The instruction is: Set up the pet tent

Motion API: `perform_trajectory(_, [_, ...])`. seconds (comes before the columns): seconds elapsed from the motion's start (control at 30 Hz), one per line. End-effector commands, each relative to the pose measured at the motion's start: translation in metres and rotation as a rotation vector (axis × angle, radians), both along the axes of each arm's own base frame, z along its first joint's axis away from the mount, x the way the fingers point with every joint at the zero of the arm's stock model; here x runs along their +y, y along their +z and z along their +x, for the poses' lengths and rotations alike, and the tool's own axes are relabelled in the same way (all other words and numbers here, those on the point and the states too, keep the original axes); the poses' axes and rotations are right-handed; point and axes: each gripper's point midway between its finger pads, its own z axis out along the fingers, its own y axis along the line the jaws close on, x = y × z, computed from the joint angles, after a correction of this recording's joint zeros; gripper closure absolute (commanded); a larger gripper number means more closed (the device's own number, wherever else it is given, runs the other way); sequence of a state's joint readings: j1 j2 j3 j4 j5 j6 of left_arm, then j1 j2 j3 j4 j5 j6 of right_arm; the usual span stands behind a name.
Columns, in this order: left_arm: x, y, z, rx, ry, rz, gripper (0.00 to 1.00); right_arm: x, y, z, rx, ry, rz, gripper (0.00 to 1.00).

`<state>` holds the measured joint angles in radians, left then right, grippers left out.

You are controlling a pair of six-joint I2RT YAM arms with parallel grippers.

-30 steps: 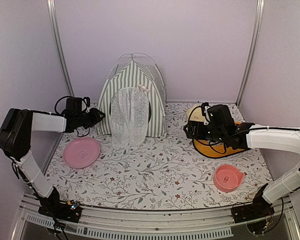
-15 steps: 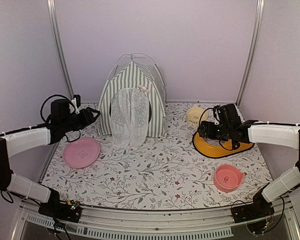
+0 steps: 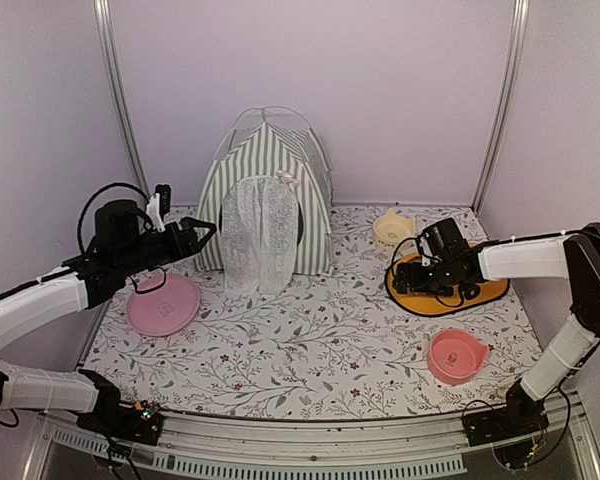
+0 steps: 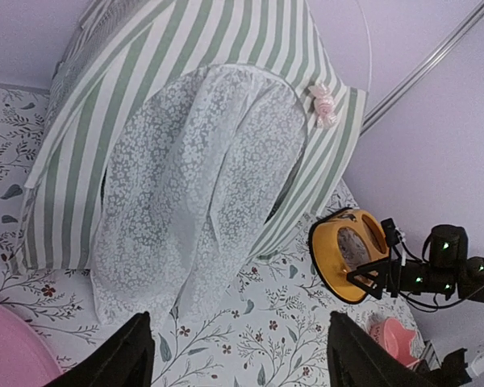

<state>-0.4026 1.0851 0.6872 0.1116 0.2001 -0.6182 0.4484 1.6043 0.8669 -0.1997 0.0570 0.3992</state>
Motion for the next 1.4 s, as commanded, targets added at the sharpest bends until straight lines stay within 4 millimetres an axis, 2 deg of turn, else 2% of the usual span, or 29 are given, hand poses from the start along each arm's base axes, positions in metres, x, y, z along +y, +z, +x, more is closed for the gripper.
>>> perform_trajectory(0.0, [-0.005, 0.012, -0.008, -0.026, -0.015, 0.004, 0.25, 0.023, -0.006, -0.003, 0.054, 0.065, 0.095, 0.01])
perform_trajectory(0.23, [-0.006, 0.021, -0.017, -0.045, -0.023, -0.013, 0.23, 0.06, -0.016, -0.019, 0.118, 0.123, 0.159, 0.01])
perform_trajectory(0.47, [-0.007, 0.018, -0.021, -0.041, -0.036, -0.013, 0.23, 0.102, -0.005, -0.032, 0.113, 0.157, 0.211, 0.01])
perform_trajectory(0.57, [-0.007, 0.017, -0.023, -0.048, -0.037, -0.02, 0.22, 0.133, 0.0, -0.04, 0.114, 0.198, 0.242, 0.01])
perform_trajectory(0.77, [-0.012, 0.018, -0.023, -0.053, -0.065, -0.037, 0.22, 0.209, 0.013, -0.055, 0.11, 0.307, 0.293, 0.01])
perform_trajectory(0.83, [-0.015, 0.018, -0.023, -0.051, -0.074, -0.04, 0.23, 0.227, 0.021, -0.057, 0.103, 0.334, 0.31, 0.01])
perform_trajectory(0.9, [-0.017, 0.017, -0.023, -0.045, -0.083, -0.04, 0.23, 0.227, 0.022, -0.059, 0.099, 0.332, 0.294, 0.01])
perform_trajectory(0.97, [-0.018, 0.017, -0.023, -0.043, -0.086, -0.041, 0.23, 0.22, 0.037, -0.055, 0.061, 0.314, 0.28, 0.01])
perform_trajectory(1.03, [-0.018, 0.016, -0.024, -0.042, -0.085, -0.041, 0.23, 0.204, 0.049, -0.053, 0.029, 0.302, 0.229, 0.01])
perform_trajectory(1.2, [-0.02, 0.015, -0.025, -0.038, -0.092, -0.043, 0.23, 0.142, 0.06, -0.041, -0.013, 0.218, 0.107, 0.01])
perform_trajectory(1.37, [-0.025, 0.018, -0.027, -0.037, -0.105, -0.042, 0.22, 0.071, 0.052, -0.031, -0.01, 0.099, 0.067, 0.01])
